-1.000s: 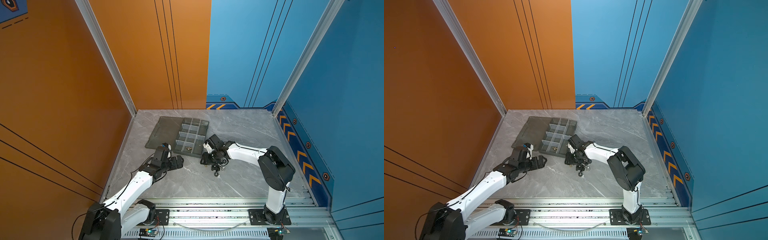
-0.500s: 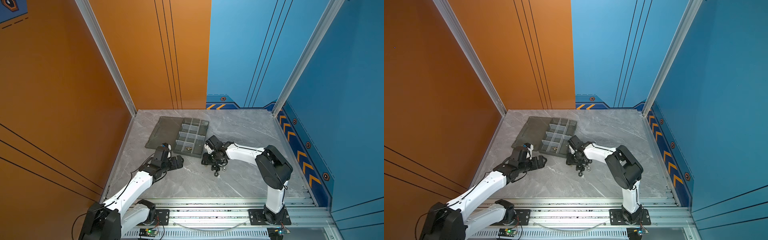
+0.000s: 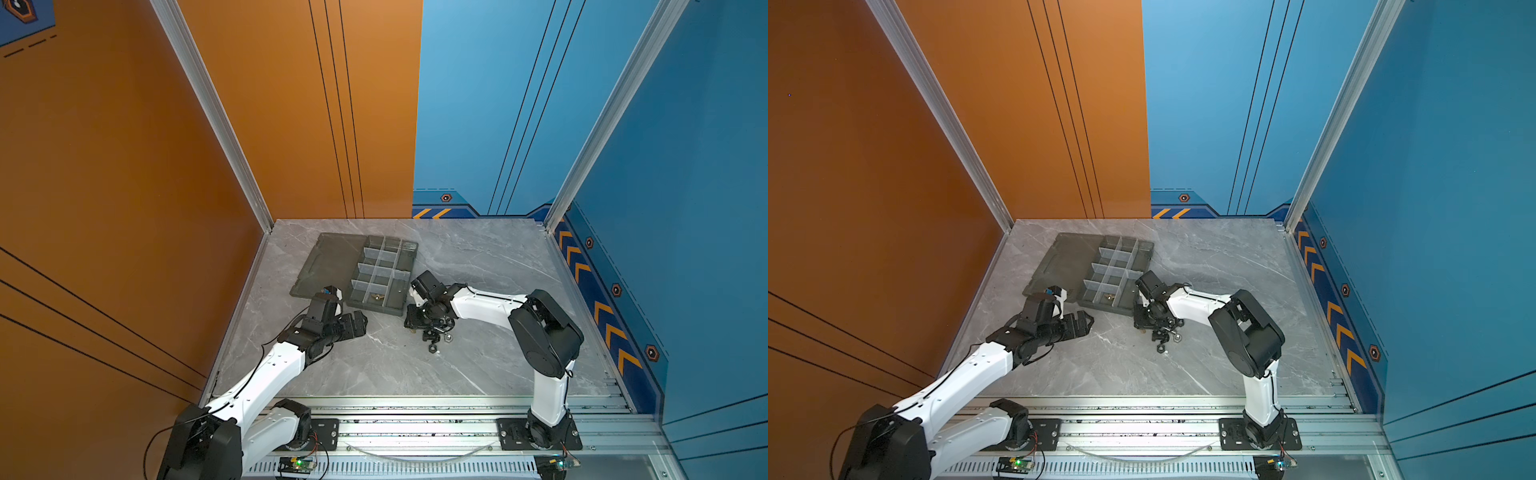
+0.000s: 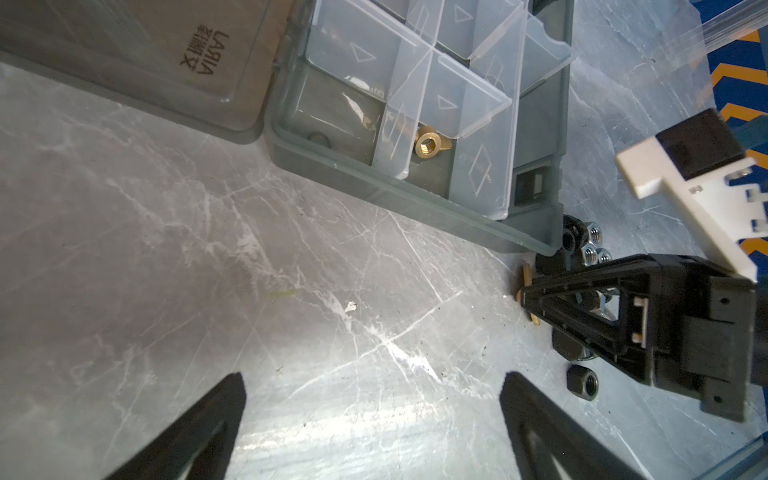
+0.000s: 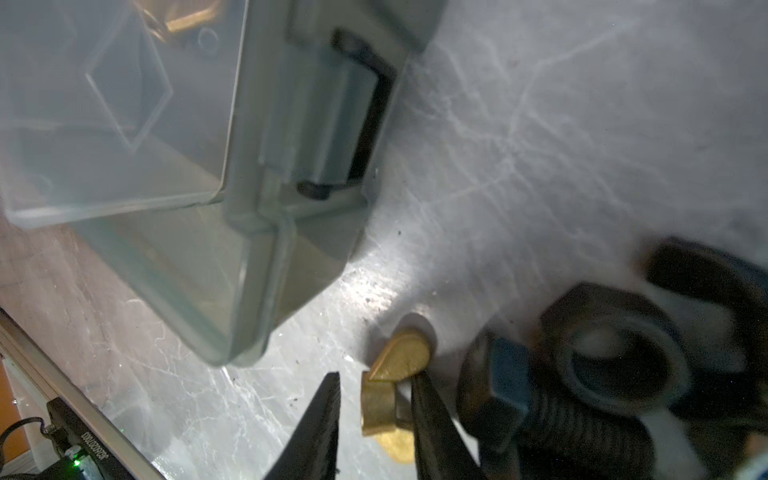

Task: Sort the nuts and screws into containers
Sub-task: 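Move the right gripper back to the pile and grasp another brass wing nut, then carry the second wing nut with the right gripper into the same compartment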

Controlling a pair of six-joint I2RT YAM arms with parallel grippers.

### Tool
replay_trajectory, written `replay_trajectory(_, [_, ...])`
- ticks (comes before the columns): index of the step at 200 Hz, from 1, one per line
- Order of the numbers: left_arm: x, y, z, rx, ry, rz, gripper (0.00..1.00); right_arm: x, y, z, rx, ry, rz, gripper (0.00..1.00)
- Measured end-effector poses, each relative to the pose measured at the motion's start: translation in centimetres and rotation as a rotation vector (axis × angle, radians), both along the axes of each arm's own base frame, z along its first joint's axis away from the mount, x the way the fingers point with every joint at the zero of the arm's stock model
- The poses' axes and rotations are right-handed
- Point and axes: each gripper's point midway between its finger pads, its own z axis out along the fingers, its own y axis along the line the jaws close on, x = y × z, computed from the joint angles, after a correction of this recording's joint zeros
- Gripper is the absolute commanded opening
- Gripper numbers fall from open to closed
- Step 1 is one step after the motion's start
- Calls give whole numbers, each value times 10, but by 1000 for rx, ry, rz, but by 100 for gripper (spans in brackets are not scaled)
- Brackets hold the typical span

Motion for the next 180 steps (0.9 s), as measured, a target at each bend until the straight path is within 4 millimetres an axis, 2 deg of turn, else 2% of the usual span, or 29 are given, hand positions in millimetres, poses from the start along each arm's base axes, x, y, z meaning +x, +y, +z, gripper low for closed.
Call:
replay_trajectory(35, [0, 0, 0, 0, 0, 0, 98, 1, -1, -2, -10, -4, -2, 13])
replay_trajectory(64, [0, 0, 0, 0, 0, 0, 98, 2, -1, 0, -10, -14, 4, 4])
replay_trajectory(81, [0, 0, 0, 0, 0, 0, 98, 1, -2, 0, -7, -28, 18, 0])
replay_trajectory(112, [0, 0, 0, 0, 0, 0, 98, -9, -8, 4, 6, -31, 71, 0])
replay_trajectory(146, [0, 0, 0, 0, 0, 0, 98, -14, -10, 28, 58, -57, 172, 0])
replay_trajectory(180, [0, 0, 0, -3, 1, 3, 98, -17, 6, 73, 157, -148, 282, 0])
